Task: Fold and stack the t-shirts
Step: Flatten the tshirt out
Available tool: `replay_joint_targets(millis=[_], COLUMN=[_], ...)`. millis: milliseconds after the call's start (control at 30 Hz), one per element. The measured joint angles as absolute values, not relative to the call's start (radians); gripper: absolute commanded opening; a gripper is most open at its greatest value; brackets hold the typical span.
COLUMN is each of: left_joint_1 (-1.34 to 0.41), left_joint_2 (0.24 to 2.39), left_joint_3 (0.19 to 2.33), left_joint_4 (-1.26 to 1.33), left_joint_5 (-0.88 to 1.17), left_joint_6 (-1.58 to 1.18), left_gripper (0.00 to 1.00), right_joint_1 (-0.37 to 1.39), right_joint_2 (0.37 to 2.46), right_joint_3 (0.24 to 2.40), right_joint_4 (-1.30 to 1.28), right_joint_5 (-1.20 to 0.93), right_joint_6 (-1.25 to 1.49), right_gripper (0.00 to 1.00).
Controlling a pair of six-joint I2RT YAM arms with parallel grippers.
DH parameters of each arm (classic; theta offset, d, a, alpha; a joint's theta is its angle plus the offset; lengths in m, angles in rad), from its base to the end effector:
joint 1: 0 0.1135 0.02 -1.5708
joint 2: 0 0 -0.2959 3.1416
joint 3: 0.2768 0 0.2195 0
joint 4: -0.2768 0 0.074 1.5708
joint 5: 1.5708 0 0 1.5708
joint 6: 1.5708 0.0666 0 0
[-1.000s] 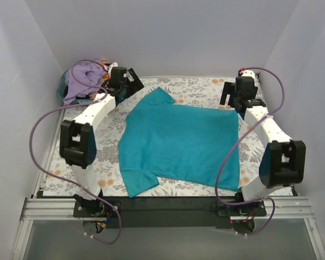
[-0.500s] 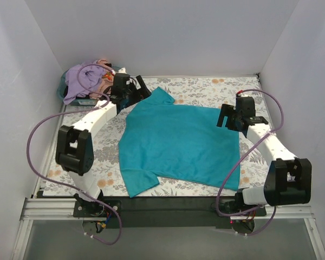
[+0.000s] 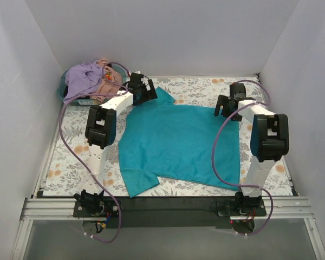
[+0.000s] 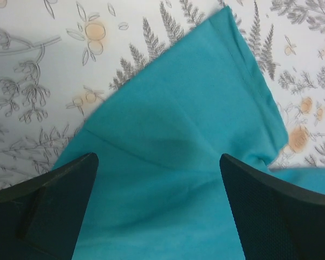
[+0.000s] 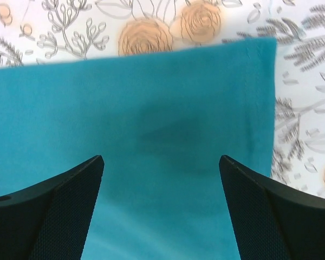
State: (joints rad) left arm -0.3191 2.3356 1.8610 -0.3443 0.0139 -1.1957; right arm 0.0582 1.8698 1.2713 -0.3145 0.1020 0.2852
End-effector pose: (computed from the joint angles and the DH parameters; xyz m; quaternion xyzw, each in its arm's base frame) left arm 0.5088 -0.1691 0.1812 -0.3924 0.8433 -0.2569 0.2623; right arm 0.4009 0.0166 0.2159 0.1234 0.9372 0.0076 0.3261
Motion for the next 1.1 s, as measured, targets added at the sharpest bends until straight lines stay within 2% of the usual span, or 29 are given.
replay_joint_targets(millis=[167, 667, 967, 1100], left_joint_1=[-0.319, -0.292, -0.274, -0.274], left_joint_2=[2.439, 2.598, 2.637, 2.531], left_joint_3=[2.026, 2.253, 2.330, 2.210], left_joint_4=[-0.358, -0.362, -0.379, -0.422], left_joint_5=[-0.002, -0.075, -0.081, -0.058], left_joint_6=[-1.185, -1.241, -1.261, -1.260], left_gripper=[0.98, 0.98, 0.98, 0.98], right_joint_1=[0.054, 0.034, 0.027, 0.027], right_joint_2=[2.009, 2.273, 2.316, 2.193], right_joint_3=[1.389, 1.761, 1.879, 1.760], right_joint_4=[-0.310, -0.281, -0.373, -0.407], right_joint_5=[0.091, -0.011, -0.036, -0.021], right_joint_6=[0.284, 0.260, 0.258, 0.261], right_gripper=[0.93, 0.94, 0.98, 0.98])
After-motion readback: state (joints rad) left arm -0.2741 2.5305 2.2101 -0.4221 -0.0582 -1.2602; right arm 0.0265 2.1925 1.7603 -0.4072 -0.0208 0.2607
